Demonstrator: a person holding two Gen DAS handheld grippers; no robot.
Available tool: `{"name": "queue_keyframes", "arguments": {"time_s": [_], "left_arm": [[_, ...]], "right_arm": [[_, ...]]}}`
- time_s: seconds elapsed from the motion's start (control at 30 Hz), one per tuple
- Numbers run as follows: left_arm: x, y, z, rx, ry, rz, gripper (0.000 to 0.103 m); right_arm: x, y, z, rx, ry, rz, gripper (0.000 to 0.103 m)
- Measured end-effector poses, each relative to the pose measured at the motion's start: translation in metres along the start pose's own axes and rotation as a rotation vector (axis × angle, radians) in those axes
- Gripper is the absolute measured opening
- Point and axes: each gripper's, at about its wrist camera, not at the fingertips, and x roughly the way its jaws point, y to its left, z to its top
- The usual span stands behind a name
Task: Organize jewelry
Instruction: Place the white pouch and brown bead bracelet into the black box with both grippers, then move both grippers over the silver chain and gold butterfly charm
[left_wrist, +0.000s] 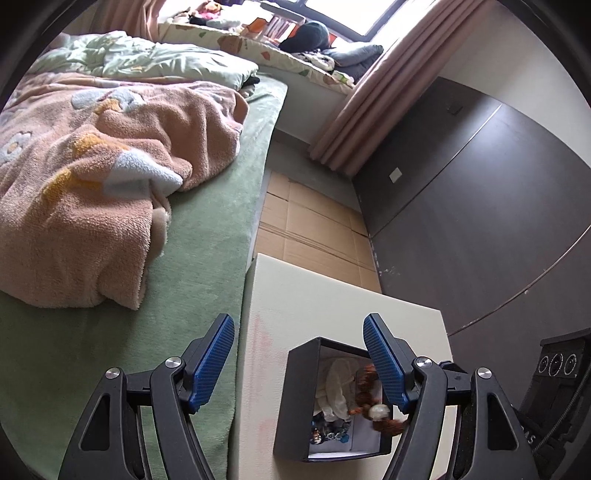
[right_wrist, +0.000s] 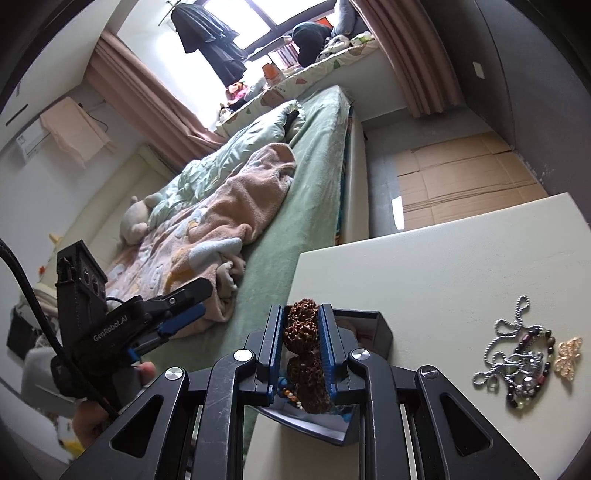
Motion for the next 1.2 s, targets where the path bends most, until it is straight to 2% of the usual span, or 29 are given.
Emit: {"name": "queue_keyframes", "arguments": {"time_s": [0.07,0.17,0.3,0.43,0.63,0.67,0.77,0.8,0.97,1.2], "left_arm": [[-0.001,0.000,-0.001,0.000,-0.003,0.003,0.074],[0.001,-0.003,-0.004,0.004,0.000,0.010,0.074],[0.007,-0.013,-0.009,0.023,0.017,0.005,0.074],[0.013,-0.030,-0.016,0.063,0.032,0.000,0.074],[0.028,-0.062,-0.030,0.130,0.067,-0.014,0.074],[0.030,-0.068,-0.032,0.143,0.072,-0.017,0.074],[0.038,-0.086,-0.040,0.190,0.091,-0.018,0.074],[0.041,-0.092,-0.042,0.200,0.098,-0.015,0.074],[0.057,-0.122,-0.056,0.268,0.141,0.001,0.074],[0.082,-0.176,-0.072,0.400,0.229,-0.025,0.074]], "right_arm": [[0.000,0.003,-0.002,-0.006,-0.004,0.018,0.020],[0.011,0.014,-0.005,-0.027,0.071,0.115,0.041],[0.008,0.008,-0.006,-0.004,0.061,0.107,0.042],[-0.005,-0.012,-0.004,0.061,0.040,0.072,0.042],[-0.027,-0.042,-0.006,0.109,0.056,-0.010,0.043],[-0.030,-0.047,-0.006,0.116,0.058,-0.020,0.046],[-0.044,-0.066,-0.008,0.146,0.049,-0.055,0.065],[-0.049,-0.072,-0.009,0.156,0.043,-0.068,0.067],[-0.065,-0.109,-0.011,0.230,0.049,-0.136,0.067],[-0.085,-0.155,-0.013,0.341,0.063,-0.237,0.067]]}}
